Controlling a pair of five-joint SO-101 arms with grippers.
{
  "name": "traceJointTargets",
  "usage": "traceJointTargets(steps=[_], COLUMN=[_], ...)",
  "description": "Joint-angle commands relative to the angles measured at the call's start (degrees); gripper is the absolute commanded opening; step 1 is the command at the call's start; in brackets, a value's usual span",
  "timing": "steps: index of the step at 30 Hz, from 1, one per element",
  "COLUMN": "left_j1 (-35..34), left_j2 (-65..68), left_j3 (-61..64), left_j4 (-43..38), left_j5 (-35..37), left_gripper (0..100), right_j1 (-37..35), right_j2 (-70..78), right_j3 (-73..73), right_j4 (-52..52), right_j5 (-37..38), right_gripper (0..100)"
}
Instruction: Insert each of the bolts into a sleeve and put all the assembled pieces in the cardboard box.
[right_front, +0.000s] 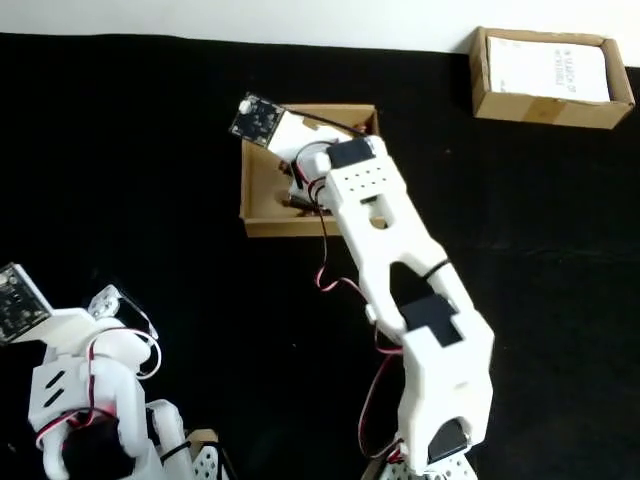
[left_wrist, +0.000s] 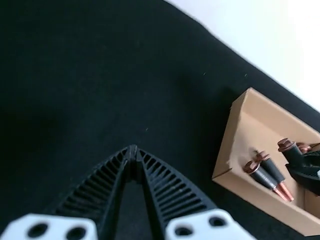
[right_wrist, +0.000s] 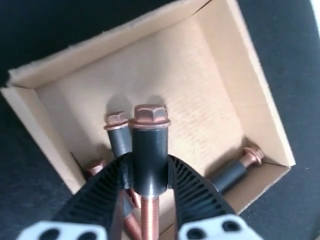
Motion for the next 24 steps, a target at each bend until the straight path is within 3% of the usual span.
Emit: traceJointTargets(steps=[1,6,13,19,24], left_j1=[-0.84,-0.92,-0.92,-0.92,-0.92], left_j2=[-0.4,-0.4,-0.4,-0.4,-0.4], left_j3=[1.89,4.18,4.26,4.18,4.26], left_j4=[-3.78,-8.0,-7.56,-7.56,-7.47], left_j5=[-0.35,-0.35,-0.35,-0.35,-0.35], left_gripper=[1,1,1,1,1], right_j1=[0.66,0.66,0.66,0.4,0.4], right_j2=[2.07,5.67,5.32,3.47,-0.4], right_j3=[-5.14,-6.46,-6.46,-6.46,-6.37], right_j4=[-0.04,0.13,0.4,6.2,9.54], right_j5=[1.49,1.23,1.23,1.23,1.05], right_gripper=[0.8,1.3,1.5,14.2,12.3])
